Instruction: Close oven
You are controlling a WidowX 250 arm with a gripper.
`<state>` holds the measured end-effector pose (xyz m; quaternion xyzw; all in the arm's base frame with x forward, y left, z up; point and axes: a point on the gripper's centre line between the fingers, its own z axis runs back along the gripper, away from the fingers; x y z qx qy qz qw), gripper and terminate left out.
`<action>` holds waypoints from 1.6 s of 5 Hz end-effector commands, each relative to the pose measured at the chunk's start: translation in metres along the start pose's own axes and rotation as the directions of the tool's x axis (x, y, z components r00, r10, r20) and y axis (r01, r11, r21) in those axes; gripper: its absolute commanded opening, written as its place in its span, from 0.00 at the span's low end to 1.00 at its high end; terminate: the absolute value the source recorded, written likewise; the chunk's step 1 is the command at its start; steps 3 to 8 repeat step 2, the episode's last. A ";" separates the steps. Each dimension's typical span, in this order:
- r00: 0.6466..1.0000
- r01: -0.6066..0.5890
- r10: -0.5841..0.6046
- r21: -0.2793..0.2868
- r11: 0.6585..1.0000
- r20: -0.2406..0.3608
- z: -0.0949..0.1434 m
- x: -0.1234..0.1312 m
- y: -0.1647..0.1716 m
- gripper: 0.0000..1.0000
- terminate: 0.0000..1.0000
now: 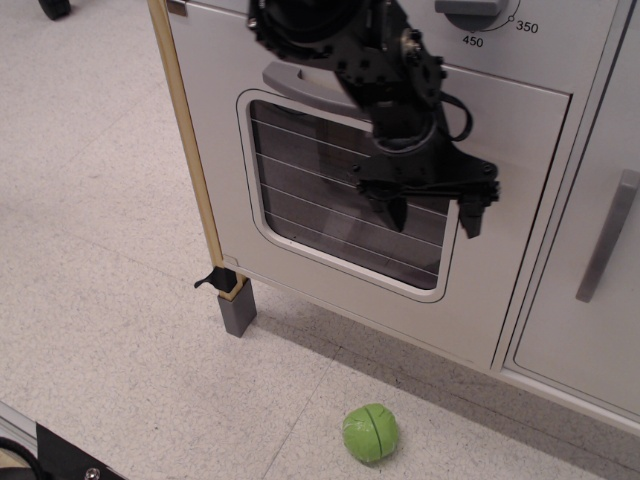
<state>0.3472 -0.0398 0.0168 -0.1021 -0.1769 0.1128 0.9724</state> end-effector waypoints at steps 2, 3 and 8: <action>0.998 -0.011 0.009 0.037 0.999 0.057 0.028 0.021 0.013 1.00 1.00; 0.998 -0.011 0.009 0.037 0.999 0.057 0.028 0.021 0.013 1.00 1.00; 0.998 -0.011 0.009 0.037 0.999 0.057 0.028 0.021 0.013 1.00 1.00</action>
